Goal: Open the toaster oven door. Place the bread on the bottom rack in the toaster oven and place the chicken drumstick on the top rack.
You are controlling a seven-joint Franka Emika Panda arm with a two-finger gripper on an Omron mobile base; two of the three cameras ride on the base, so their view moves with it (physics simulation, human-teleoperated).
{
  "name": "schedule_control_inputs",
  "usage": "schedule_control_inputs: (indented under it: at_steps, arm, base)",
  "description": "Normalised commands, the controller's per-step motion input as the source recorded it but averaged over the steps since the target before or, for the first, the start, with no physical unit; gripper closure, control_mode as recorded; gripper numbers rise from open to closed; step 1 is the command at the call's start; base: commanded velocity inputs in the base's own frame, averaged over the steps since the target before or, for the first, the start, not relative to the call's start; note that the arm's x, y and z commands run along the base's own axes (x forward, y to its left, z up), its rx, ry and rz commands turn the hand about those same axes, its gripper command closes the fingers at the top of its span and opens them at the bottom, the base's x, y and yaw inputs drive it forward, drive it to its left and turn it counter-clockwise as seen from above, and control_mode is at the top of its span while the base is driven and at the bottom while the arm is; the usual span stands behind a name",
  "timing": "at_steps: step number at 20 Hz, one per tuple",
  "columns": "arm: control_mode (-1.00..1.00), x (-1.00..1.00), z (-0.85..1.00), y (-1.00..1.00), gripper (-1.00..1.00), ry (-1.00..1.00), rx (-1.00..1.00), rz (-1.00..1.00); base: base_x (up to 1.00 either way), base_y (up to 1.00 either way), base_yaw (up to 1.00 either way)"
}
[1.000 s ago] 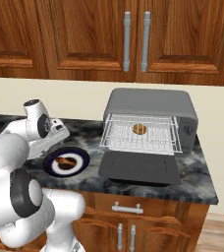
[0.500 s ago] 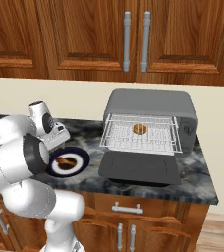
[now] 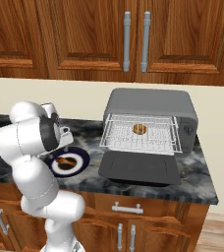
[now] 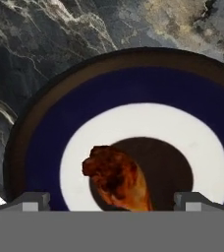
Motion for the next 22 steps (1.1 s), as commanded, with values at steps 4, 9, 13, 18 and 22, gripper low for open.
schedule_control_inputs:
  at_steps: [4,9,13,18,22]
  arm:
    - [-1.00,0.05,-0.28,-0.09,-1.00,0.00,0.00,0.02]
    - [-1.00,-0.01,-0.20,-0.14,-1.00,-0.02,0.00,0.03]
    - [-1.00,-0.12,-0.06,-0.12,-1.00,-0.05,0.00,0.01]
    - [-1.00,-0.17,0.00,-0.04,-1.00,-0.07,0.00,0.00]
    - [-1.00,-0.18,0.00,-0.01,-1.00,-0.08,0.01,0.00]
  base:
    - [0.00,0.00,0.00]
    - [0.00,0.00,0.00]
    - [0.00,0.00,0.00]
    - [0.00,0.00,0.00]
    - [0.00,0.00,0.00]
